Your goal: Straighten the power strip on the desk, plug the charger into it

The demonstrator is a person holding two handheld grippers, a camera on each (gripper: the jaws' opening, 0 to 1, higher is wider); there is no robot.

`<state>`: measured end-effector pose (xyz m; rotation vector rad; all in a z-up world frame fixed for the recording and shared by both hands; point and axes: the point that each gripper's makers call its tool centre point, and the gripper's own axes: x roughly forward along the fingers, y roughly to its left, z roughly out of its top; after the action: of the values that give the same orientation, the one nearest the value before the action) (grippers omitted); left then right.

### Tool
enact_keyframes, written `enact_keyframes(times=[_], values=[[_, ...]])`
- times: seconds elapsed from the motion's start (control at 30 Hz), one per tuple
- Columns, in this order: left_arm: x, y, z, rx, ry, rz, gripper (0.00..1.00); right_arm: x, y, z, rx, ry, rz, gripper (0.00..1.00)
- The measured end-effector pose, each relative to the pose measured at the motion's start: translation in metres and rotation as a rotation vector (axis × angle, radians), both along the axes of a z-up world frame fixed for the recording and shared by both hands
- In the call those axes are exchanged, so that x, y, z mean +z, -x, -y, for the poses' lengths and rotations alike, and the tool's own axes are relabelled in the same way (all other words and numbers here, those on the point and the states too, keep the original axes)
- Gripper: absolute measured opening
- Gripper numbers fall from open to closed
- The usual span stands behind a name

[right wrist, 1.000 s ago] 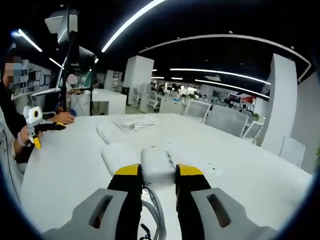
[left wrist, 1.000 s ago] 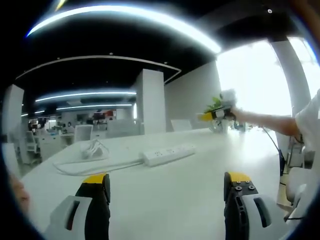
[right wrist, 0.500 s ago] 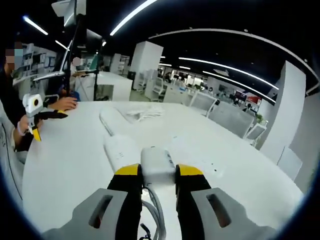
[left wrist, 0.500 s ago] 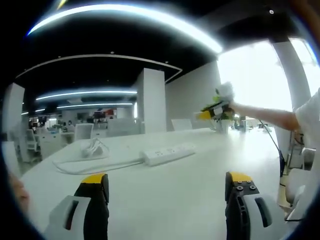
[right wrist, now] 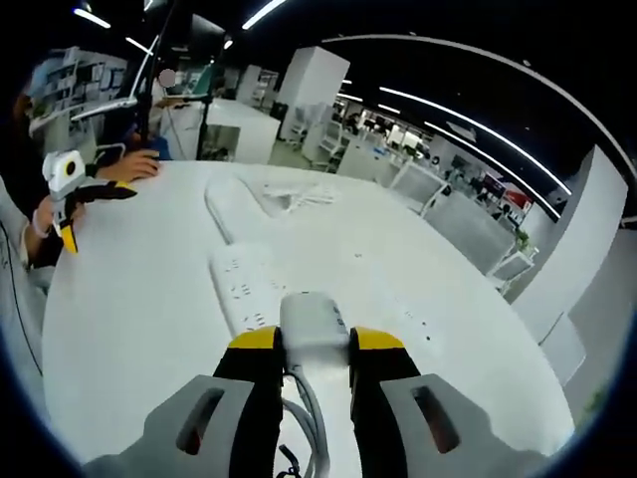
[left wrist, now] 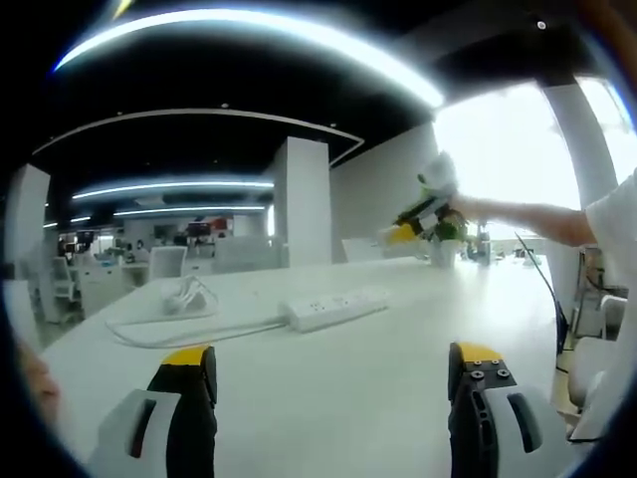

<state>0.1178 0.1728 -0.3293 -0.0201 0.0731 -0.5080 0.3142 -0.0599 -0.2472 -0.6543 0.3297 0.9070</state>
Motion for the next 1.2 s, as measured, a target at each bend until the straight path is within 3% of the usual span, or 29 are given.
enact_keyframes(times=[0.57,0.8,1.2], values=[[0.001,0.001,0.002,-0.005,-0.007,0.000,0.99,-0.006,0.001,-0.013,0.038,0.200,0.005,0.22],[0.000,0.000,0.003,-0.008,-0.006,0.001,0.99,-0.019,0.004,-0.017,0.063,0.370,0.010,0.23],[-0.001,0.002,0.003,-0.010,-0.005,0.000,0.99,-0.036,0.007,-0.023,0.089,0.508,-0.020,0.23]])
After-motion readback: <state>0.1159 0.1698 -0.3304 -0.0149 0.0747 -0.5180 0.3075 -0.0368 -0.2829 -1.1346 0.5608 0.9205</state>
